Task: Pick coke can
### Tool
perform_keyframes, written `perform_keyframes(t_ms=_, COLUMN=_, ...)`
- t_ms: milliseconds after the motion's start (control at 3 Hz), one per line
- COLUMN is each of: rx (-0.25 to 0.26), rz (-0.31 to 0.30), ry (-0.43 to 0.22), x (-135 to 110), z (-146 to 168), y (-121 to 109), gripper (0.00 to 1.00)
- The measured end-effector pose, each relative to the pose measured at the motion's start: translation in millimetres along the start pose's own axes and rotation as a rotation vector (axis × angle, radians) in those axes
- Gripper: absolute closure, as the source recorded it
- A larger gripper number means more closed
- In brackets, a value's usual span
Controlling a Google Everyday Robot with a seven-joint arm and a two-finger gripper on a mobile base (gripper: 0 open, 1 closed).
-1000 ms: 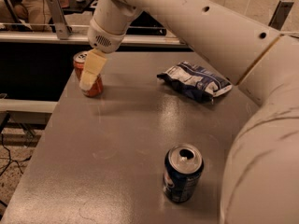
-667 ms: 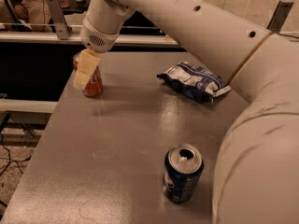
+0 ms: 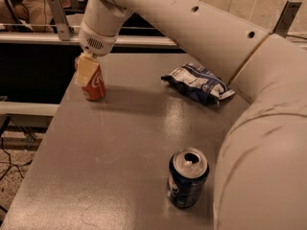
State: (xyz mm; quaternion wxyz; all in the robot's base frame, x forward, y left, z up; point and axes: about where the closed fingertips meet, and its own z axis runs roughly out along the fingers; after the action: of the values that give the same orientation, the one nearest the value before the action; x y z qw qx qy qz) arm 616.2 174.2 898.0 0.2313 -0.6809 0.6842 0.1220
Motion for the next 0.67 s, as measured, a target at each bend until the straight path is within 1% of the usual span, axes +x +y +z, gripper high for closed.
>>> perform_keyframes(t_ms=333, rx=-0.015, rz=-0.008, ry=-0.001, x=3.9, z=-7.7, y=-0.3, gripper=0.64)
perform_keyframes(t_ms=667, rx=-0.050, rz=-0.024, ry=-0.021, x=-0.3, z=-28.3, y=1.4, gripper=0.87)
